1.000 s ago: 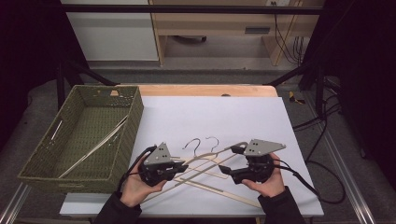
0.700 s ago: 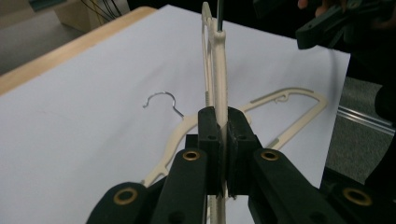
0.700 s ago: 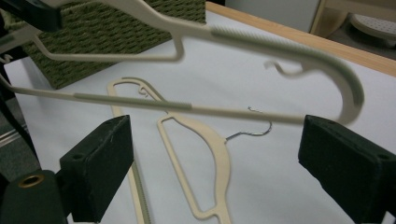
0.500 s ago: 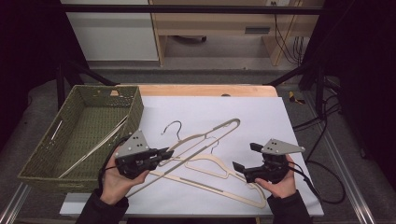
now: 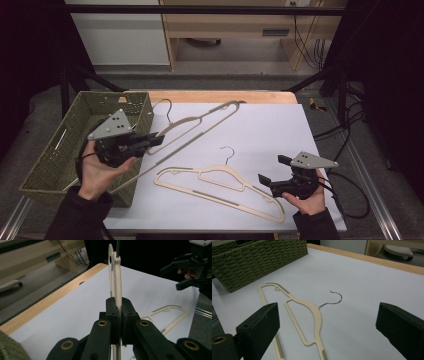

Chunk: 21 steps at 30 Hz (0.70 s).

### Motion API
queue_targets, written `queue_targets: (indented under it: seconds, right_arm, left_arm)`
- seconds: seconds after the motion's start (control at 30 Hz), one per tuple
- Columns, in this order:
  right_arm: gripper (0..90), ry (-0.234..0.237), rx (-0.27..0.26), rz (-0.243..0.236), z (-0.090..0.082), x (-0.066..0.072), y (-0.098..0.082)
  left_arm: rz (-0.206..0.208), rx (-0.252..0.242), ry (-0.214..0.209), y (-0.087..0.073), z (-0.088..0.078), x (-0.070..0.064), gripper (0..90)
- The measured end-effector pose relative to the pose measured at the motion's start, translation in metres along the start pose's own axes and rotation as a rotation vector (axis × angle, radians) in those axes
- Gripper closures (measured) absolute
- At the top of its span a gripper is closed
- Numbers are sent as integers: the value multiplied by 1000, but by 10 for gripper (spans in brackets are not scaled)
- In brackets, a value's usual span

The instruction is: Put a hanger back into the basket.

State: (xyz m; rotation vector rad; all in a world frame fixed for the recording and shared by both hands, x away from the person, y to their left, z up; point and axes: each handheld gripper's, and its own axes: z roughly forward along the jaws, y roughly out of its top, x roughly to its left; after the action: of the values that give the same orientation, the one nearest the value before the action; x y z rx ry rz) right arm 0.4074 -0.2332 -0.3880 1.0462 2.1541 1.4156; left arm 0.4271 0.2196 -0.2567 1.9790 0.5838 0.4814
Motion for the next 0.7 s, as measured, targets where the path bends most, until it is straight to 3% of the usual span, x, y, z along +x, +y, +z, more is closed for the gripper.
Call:
queue_targets:
  seconds: [0.13,0.4,0.7]
  right_arm:
    - [54,-3,7,2,0,-1,-1]
    - [52,-3,4,2,0,0,-1]
    - [52,-2,10,-2,1,0,-1]
  left_arm:
    - [5,4,38,4,-14,14,864]
    - [-22,-25,79,5,-38,39,864]
    - [-55,-37,158,-7,-63,76,864]
